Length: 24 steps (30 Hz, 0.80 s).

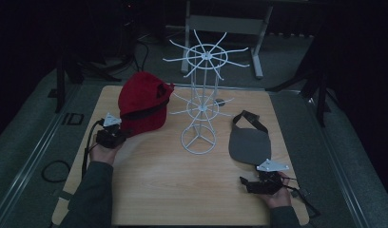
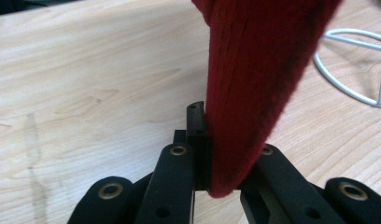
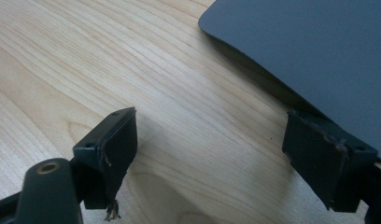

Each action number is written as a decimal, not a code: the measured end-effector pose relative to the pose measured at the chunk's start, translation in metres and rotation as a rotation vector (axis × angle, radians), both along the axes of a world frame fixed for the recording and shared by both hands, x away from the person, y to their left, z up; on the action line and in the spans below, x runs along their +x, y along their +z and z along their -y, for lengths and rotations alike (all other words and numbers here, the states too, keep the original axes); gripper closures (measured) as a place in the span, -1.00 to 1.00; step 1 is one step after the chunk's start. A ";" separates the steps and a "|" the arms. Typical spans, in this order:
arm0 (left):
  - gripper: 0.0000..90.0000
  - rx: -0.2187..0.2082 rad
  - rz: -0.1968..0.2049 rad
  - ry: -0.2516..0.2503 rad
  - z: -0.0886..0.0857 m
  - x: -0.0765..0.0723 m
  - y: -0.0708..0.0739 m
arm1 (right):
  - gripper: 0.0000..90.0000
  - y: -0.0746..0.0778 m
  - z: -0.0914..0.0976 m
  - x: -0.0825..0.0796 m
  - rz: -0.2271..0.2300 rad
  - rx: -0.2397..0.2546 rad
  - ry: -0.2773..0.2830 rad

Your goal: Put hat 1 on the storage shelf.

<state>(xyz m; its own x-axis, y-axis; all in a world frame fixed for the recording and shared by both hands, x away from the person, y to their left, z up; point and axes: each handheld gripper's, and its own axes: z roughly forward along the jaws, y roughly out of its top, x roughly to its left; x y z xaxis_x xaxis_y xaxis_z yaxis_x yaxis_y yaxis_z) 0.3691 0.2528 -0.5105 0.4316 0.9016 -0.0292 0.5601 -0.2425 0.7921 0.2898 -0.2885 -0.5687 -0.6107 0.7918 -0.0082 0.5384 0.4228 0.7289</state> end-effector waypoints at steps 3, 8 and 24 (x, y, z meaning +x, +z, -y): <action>0.91 0.001 0.007 0.004 -0.002 0.000 0.004 | -0.61 0.000 0.000 0.000 0.000 0.000 0.000; 0.91 0.005 0.018 0.015 -0.006 -0.001 0.013 | -0.61 0.000 0.000 0.000 0.000 -0.001 0.001; 0.91 0.003 0.048 0.037 -0.014 -0.003 0.031 | -0.61 0.000 0.000 0.000 0.000 0.000 0.000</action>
<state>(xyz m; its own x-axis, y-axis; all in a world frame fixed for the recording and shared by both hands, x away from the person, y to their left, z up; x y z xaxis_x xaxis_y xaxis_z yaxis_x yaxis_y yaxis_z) 0.3656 0.2668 -0.4798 0.3989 0.9170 -0.0064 0.5303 -0.2249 0.8174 0.2898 -0.2885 -0.5687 -0.6109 0.7916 -0.0084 0.5382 0.4231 0.7290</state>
